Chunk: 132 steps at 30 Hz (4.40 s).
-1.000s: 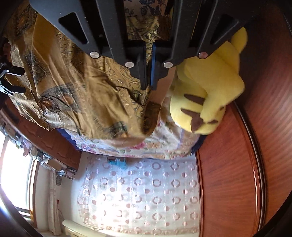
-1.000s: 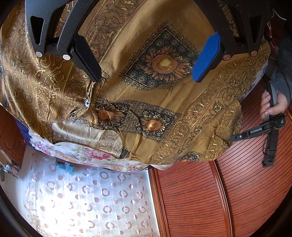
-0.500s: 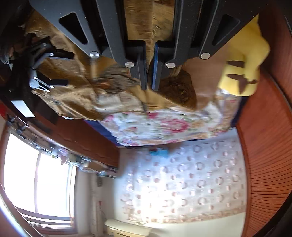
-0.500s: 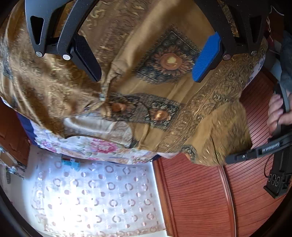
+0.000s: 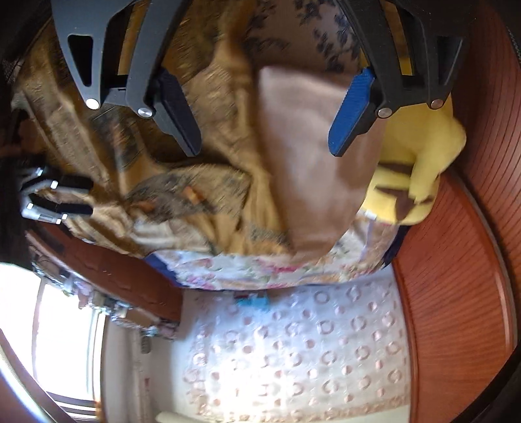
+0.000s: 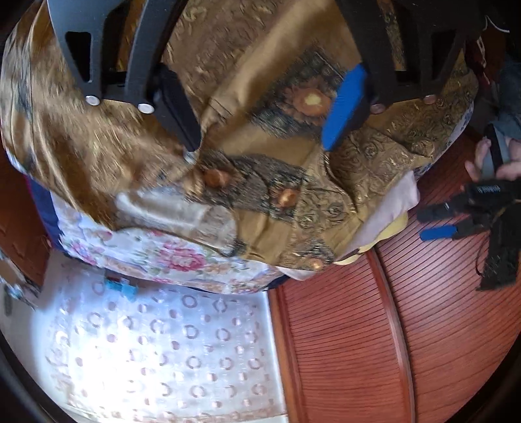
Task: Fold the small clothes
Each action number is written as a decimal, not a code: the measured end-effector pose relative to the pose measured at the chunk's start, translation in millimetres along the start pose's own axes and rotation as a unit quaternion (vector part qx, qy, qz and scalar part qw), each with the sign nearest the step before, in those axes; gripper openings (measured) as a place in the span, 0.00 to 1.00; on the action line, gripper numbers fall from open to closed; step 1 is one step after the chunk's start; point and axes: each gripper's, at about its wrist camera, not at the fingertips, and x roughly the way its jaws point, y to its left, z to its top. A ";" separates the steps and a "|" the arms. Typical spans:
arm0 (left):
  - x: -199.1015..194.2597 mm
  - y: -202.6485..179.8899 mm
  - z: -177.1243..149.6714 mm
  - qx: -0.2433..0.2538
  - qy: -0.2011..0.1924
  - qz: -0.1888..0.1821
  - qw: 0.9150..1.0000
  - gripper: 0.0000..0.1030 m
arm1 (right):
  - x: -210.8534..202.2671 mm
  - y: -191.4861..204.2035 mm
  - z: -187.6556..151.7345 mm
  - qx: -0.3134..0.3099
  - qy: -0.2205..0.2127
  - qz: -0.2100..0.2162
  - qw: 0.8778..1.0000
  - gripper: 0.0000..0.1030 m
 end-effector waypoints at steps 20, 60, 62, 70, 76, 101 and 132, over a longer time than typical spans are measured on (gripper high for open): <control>39.8 19.8 -52.4 -0.042 0.056 0.023 0.997 0.79 | 164.0 89.0 60.0 -0.146 0.101 0.014 0.984 0.40; 81.9 -176.3 27.7 0.107 0.052 -0.110 0.987 0.79 | -155.4 -120.1 -120.7 0.145 0.022 -0.205 0.968 0.72; 88.8 -184.4 27.0 0.113 0.063 -0.111 0.985 0.79 | -164.2 -133.8 -137.7 0.163 0.033 -0.212 0.963 0.72; 111.0 -201.4 16.9 0.125 0.108 -0.106 0.980 0.79 | -172.3 -148.5 -160.0 0.199 0.067 -0.199 0.957 0.70; 111.6 -205.0 9.2 0.128 0.091 -0.111 0.981 0.87 | -186.3 -167.8 -157.5 0.217 0.076 -0.175 0.957 0.59; 113.3 -205.3 8.7 0.130 0.095 -0.114 0.980 0.92 | -178.1 -147.0 -95.4 0.107 0.028 -0.224 0.968 0.05; 115.7 -204.4 9.6 0.129 0.095 -0.114 0.980 0.92 | -118.8 -152.6 -80.5 0.193 0.053 -0.169 0.965 0.49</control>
